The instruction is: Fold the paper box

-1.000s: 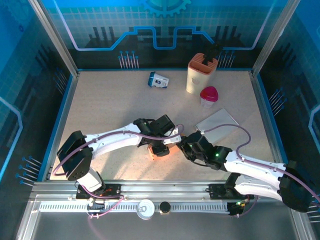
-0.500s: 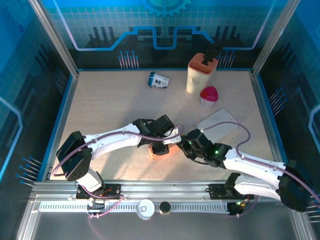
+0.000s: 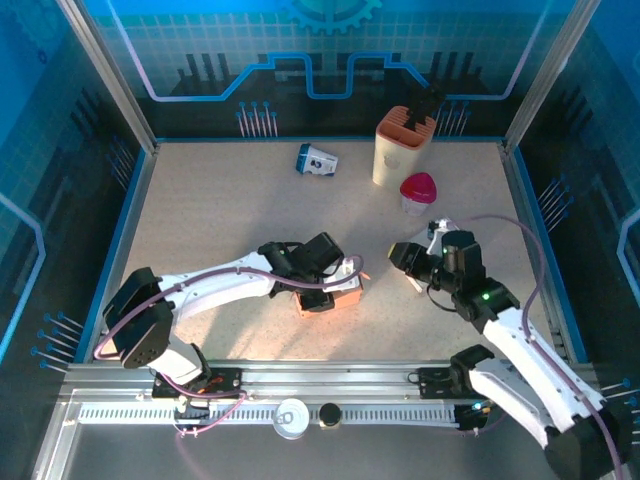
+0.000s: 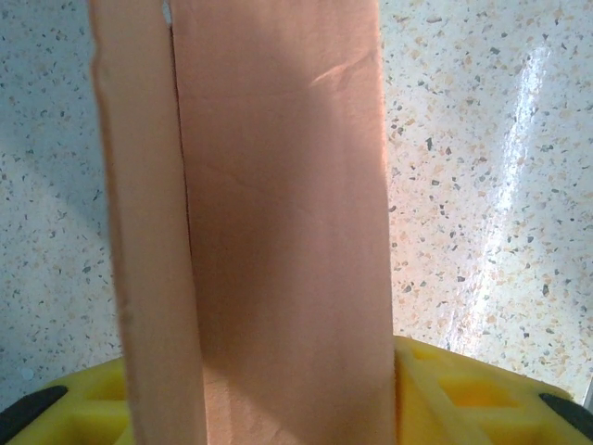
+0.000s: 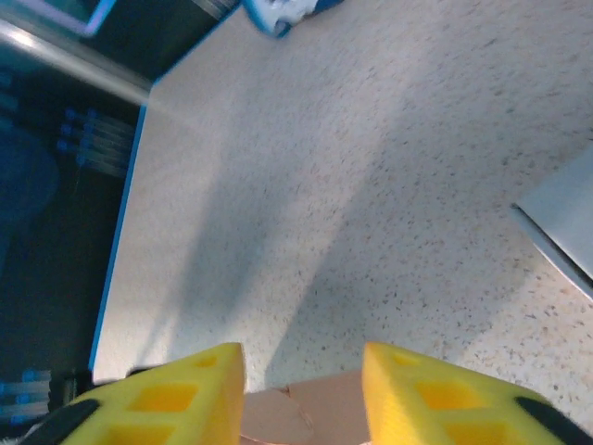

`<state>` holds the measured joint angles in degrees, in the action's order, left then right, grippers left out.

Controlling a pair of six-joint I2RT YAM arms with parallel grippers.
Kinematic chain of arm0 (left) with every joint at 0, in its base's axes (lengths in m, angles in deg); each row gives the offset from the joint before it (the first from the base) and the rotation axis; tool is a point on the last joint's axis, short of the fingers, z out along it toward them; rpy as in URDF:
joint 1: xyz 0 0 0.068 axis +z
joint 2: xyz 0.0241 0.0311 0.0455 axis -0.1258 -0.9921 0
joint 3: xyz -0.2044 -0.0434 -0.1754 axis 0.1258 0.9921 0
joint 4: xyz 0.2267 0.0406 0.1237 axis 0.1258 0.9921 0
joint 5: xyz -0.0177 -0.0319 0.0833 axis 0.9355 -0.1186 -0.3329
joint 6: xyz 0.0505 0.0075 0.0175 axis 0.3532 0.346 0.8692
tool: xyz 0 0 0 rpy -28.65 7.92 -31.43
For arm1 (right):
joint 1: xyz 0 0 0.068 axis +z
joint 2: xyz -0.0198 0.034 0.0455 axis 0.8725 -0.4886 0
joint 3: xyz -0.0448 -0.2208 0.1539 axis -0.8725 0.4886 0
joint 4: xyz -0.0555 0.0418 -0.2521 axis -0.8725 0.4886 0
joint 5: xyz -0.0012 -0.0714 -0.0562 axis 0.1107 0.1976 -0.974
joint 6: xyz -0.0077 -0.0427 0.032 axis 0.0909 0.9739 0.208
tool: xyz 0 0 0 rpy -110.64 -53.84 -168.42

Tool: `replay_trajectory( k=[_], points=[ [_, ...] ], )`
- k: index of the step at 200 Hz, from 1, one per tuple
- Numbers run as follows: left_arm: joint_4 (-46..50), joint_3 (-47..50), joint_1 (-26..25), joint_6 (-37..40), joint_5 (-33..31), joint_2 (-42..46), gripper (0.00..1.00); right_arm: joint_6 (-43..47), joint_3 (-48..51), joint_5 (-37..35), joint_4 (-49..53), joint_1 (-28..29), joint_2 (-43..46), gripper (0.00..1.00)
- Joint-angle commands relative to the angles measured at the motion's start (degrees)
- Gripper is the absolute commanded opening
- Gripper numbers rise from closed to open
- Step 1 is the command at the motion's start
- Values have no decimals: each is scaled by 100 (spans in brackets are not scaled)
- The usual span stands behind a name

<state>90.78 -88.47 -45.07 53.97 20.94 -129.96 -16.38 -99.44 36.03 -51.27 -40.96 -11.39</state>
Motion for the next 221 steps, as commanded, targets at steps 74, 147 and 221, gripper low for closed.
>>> replay_trajectory(
  k=[74, 147, 221],
  points=[
    [-153, 148, 17, 206, 241, 103, 49, 2297, 41, 2313, -718, 121, -1059, 41],
    [-140, 126, 20, 196, 225, 40, 50, 2344, 109, 1861, -434, 513, -970, 49],
    [-140, 100, 44, 172, 223, 58, 51, 2319, 164, 1104, -96, 877, -893, 48]
  ],
)
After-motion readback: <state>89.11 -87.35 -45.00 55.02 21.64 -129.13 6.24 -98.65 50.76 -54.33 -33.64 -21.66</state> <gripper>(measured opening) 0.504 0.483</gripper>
